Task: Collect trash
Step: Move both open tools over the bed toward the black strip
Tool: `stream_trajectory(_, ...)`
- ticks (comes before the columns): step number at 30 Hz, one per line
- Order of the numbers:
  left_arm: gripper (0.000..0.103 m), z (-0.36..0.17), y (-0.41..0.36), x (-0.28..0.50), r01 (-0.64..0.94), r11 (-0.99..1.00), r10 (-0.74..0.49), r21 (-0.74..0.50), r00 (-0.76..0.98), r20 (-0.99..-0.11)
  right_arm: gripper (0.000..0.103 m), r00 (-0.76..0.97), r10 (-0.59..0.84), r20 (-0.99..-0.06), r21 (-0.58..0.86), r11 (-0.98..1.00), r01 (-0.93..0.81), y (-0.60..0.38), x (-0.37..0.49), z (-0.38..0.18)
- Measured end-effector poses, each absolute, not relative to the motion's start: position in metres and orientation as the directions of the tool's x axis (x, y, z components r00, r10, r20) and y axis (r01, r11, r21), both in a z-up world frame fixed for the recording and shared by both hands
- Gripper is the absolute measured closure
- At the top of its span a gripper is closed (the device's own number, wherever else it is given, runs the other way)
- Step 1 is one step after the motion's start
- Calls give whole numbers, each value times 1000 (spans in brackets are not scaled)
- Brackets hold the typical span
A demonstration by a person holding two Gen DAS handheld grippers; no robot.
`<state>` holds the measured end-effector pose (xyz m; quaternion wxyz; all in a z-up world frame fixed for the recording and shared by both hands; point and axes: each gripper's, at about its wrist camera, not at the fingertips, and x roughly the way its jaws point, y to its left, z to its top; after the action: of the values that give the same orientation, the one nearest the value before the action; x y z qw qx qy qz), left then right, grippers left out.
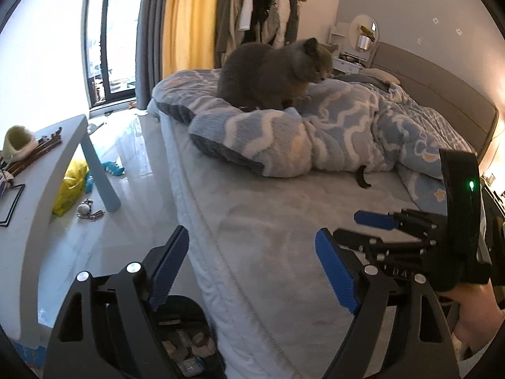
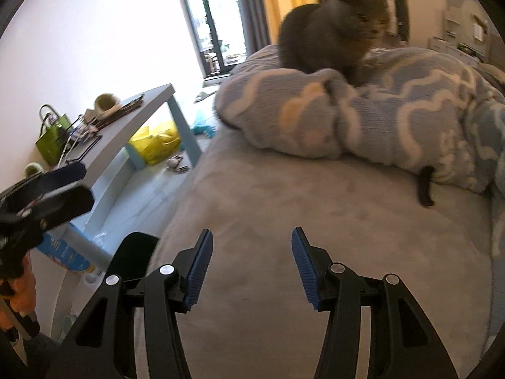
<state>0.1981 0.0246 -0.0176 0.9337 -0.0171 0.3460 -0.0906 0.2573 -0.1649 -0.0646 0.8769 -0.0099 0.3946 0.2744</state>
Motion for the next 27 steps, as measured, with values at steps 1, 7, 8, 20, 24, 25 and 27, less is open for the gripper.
stream_trajectory(1,18,-19,20,200,163,982,-187,-98,742,-644,50,542,468,-698,201,854,-480,-171,261,-65)
stream_trajectory(7,16,-24,-7,213,208,971,-235,-119,725,-648,50,565,441,-697,198,876,-439,-192,273,-64)
stream_trajectory(8,15,-25,-10,214,216,970,-236,-113,723,-649,50,567,439,-697,198,878,-436,-194,275,-64)
stream_trajectory(20,12,-47,-30,251,256,949,-310,-182,677,-667,50,599,379,-706,188,915,-358,-246,315,-68)
stream_trajectory(24,12,-53,-38,264,268,943,-330,-198,664,-671,50,610,358,-707,206,929,-307,-274,332,-70)
stream_trajectory(25,12,-55,-41,267,271,942,-333,-200,661,-673,50,613,353,-706,214,933,-291,-282,337,-70)
stream_trajectory(27,12,-58,-45,273,271,940,-336,-205,654,-678,50,616,348,-707,225,936,-270,-292,344,-71)
